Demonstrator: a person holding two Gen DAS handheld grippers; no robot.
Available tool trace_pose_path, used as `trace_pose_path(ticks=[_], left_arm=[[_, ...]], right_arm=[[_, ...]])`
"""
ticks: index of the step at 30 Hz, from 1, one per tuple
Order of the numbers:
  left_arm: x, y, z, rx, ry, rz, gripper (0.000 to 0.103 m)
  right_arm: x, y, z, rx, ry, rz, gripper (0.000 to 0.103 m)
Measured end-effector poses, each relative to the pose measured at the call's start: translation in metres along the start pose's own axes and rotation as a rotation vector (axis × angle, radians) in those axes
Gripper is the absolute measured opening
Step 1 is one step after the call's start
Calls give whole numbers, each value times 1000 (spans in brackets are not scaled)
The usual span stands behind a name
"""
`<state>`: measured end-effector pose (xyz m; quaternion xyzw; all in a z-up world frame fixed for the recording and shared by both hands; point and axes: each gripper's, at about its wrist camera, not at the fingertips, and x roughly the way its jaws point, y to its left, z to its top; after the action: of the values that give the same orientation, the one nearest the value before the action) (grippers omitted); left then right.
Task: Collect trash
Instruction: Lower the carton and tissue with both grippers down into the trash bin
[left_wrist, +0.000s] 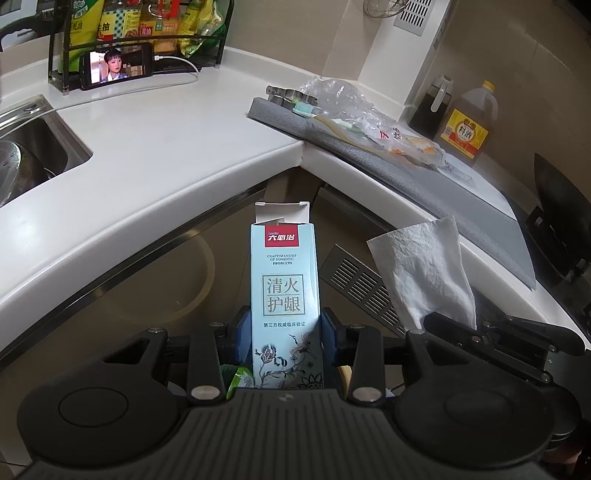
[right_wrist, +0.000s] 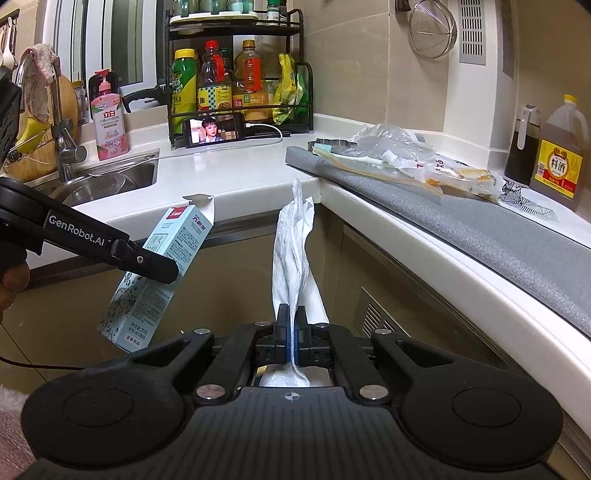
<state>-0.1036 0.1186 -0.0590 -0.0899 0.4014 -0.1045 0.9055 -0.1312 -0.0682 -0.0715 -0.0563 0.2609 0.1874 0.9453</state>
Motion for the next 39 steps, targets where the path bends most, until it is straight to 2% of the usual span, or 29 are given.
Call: trace_pose_path(ticks=[16, 39], left_arm=[[18, -2, 2, 26, 35, 4, 43], [57, -2, -1, 35, 114, 24, 43]], right_arm=[[10, -14, -2, 8, 19, -32, 2], [34, -18, -17, 13, 89, -22, 2]])
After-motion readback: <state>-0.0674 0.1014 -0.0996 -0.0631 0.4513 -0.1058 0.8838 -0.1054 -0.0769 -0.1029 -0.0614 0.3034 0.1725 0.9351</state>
